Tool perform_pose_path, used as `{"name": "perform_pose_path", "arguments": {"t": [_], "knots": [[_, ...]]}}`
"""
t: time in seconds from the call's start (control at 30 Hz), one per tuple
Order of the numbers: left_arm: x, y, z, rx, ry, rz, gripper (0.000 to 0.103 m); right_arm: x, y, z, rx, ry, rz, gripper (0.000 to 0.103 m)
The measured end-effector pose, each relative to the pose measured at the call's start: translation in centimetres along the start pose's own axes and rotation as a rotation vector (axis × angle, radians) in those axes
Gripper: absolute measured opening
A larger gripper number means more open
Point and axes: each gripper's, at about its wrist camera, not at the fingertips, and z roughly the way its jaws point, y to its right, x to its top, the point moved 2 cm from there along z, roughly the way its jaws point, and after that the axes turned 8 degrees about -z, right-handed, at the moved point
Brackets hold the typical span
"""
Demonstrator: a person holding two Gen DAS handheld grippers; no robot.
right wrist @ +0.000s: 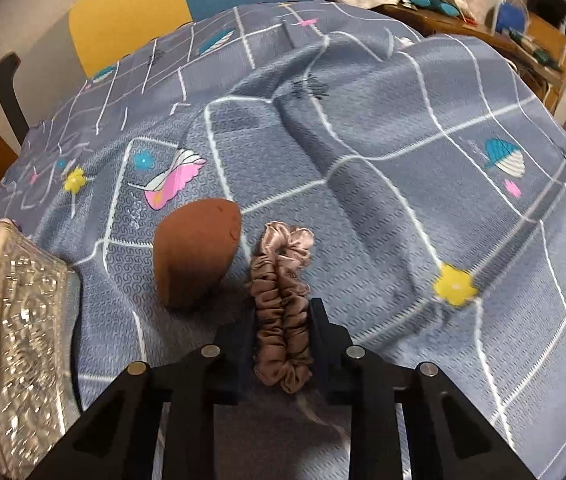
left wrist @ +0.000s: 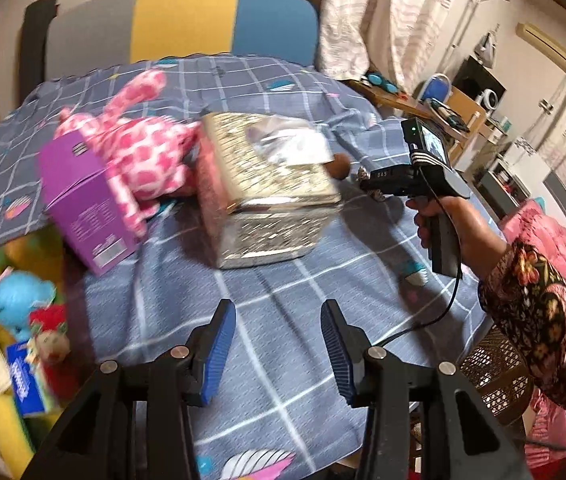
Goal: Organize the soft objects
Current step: 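Grasp the brown makeup sponge with the left tool while the right tool holds the scrunchie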
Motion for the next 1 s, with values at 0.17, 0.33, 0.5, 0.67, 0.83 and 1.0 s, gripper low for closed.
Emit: {"name": "perform_pose_path", "arguments": {"t": [0.17, 0.33, 0.5, 0.67, 0.83, 1.0], "knots": [[2.7, 3.6, 1.4, -0.022, 0.008, 0.062, 0.045, -1.2, 2.1, -3.3, -0.014, 0.02, 0.029, 0.025], [6.9, 7.7, 3.9, -0.038, -0.002, 0.087, 0.049, -2.8, 4.8, -5.6, 0.012, 0.097, 0.093, 0.025], [11.0, 11.9, 8.9, -0.035, -0.065, 0.086, 0.065, -2.6, 6.2, -6.6, 0.092, 0.134, 0.152, 0.025], [14.3, 15.4, 15.9, 0.039, -0.126, 0.145, 0.066, -2.4, 6.5, -6.3, 0.123, 0.131, 0.19, 0.025], [15.8, 15.8, 22.8, 0.148, -0.186, 0.207, 0.067, -2.3, 6.9, -6.5, 0.121, 0.138, 0.209, 0.025], [16.9, 15.3, 27.1, 0.234, -0.218, 0.226, 0.067, -2.1, 7.6, -6.6, 0.116, 0.144, 0.231, 0.025]]}}
